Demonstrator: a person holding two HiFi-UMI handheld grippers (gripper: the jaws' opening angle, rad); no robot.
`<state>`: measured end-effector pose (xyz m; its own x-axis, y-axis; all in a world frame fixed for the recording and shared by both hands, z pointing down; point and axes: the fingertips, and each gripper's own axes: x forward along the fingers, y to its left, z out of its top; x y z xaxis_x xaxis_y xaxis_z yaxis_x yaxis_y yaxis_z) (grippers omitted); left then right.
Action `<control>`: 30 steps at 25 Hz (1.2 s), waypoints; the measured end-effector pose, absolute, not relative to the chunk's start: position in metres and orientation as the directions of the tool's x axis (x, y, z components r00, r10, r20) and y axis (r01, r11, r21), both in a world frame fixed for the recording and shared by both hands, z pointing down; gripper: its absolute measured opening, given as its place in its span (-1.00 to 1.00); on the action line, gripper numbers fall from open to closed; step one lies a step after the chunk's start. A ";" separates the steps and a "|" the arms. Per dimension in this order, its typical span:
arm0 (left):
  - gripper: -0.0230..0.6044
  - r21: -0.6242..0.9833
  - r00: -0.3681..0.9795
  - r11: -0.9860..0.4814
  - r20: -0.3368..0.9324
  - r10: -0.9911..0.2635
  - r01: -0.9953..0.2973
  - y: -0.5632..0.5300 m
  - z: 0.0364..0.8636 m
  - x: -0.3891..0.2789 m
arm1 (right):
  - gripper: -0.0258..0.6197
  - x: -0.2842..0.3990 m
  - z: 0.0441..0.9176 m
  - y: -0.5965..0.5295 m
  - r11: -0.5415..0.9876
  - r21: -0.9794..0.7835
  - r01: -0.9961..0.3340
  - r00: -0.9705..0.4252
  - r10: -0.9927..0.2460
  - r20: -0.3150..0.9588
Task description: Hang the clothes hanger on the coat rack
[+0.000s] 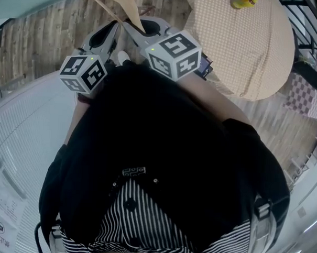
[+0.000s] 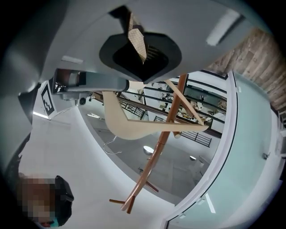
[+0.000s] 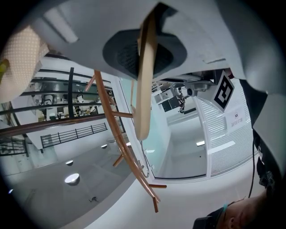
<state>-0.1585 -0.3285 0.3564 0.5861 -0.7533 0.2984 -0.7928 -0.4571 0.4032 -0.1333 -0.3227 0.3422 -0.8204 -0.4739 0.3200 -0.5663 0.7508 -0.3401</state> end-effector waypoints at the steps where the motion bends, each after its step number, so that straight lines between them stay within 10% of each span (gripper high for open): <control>1: -0.95 0.404 0.589 -0.460 0.296 -0.752 -0.791 -0.334 0.357 -0.168 | -0.87 -0.143 0.342 -0.327 0.752 -0.335 -0.568 -0.819 -0.475 0.322; 30: -0.94 0.418 0.632 -0.511 0.233 -0.739 -0.751 -0.421 0.366 -0.269 | -0.87 -0.258 0.357 -0.386 0.816 -0.300 -0.495 -0.850 -0.381 0.365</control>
